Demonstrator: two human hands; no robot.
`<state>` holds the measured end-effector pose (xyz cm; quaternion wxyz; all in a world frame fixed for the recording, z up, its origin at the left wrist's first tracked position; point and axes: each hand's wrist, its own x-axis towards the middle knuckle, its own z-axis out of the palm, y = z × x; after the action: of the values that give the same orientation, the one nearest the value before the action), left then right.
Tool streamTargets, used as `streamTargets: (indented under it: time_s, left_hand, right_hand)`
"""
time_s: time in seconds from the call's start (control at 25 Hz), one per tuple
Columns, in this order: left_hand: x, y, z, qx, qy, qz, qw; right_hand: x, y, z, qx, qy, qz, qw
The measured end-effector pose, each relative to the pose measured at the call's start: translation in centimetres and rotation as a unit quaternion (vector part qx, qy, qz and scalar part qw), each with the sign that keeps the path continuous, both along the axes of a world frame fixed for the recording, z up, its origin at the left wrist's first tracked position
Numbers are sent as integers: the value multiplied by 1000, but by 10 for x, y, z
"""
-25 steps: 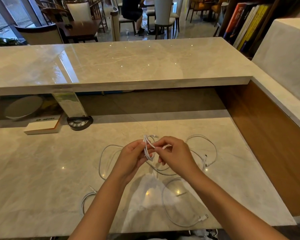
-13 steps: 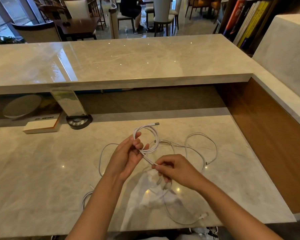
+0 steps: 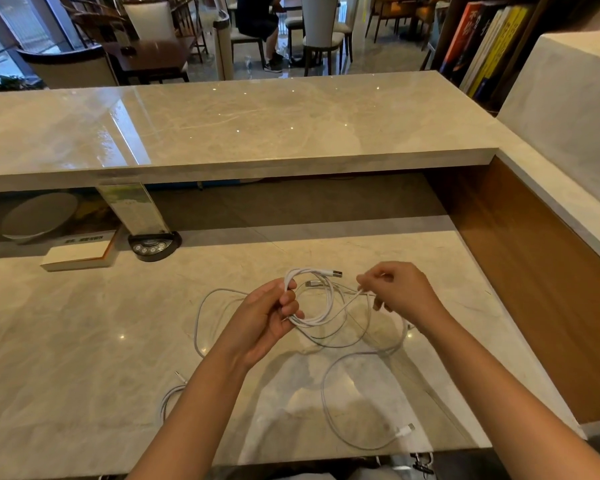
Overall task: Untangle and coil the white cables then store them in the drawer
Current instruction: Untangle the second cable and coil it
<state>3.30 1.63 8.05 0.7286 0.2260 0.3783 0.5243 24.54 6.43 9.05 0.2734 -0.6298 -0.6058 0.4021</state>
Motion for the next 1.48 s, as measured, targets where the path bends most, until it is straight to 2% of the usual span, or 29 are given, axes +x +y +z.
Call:
streamTargets:
  time_s: [0.08, 0.12, 0.2, 0.28, 0.48, 0.64, 0.72, 0.76, 0.8, 0.88, 0.92, 0.96, 1.16, 1.36, 1.48]
  left_hand:
    - [4, -2, 2, 2, 9, -15, 1000]
    - [4, -2, 4, 1, 8, -20, 1000]
    - [2, -2, 7, 0, 2, -21, 1000]
    - [-3, -1, 10, -2, -5, -14, 1000]
    - [0, -4, 6, -25, -34, -6, 999]
    - [10, -5, 2, -50, -54, -2, 997]
    - [11, -5, 2, -58, -66, 6, 996]
    - [10, -5, 3, -61, -75, 11, 995]
    - [10, -5, 3, -64, -83, 16, 994]
    - [7, -5, 4, -66, -94, 26, 993]
    - [5, -5, 5, -68, -99, 31, 992]
    - [4, -5, 5, -70, -104, 34, 992]
    - [6, -7, 9, -57, -117, 20, 991]
    - [11, -8, 7, -65, -122, 3, 990]
    - [18, -9, 0, -88, -138, 8, 986]
  right_hand:
    - [-12, 3, 2, -30, 136, -98, 985]
    - [-14, 4, 3, -52, 152, -93, 983]
    - [-15, 1, 4, -89, 127, -13, 988]
    - [-12, -4, 2, -112, 142, 51, 982]
    - [-21, -17, -10, -86, 260, 70, 959]
    - [-37, -33, -18, -113, 442, 60, 888]
    - [-36, -37, -20, -123, 488, 72, 861]
    - [-34, -38, -21, -125, 476, 83, 867]
    - [-30, -37, -22, -118, 431, 98, 889]
    - [-21, -33, -23, -57, 247, 145, 957]
    - [-17, -32, -23, -27, 182, 162, 969]
    - [-14, -31, -22, -14, 157, 163, 974]
    - [-13, -36, -20, -42, 245, 147, 957]
    - [-23, -43, -19, -16, 267, 161, 950]
    - [-38, -49, -14, -49, 358, 118, 925]
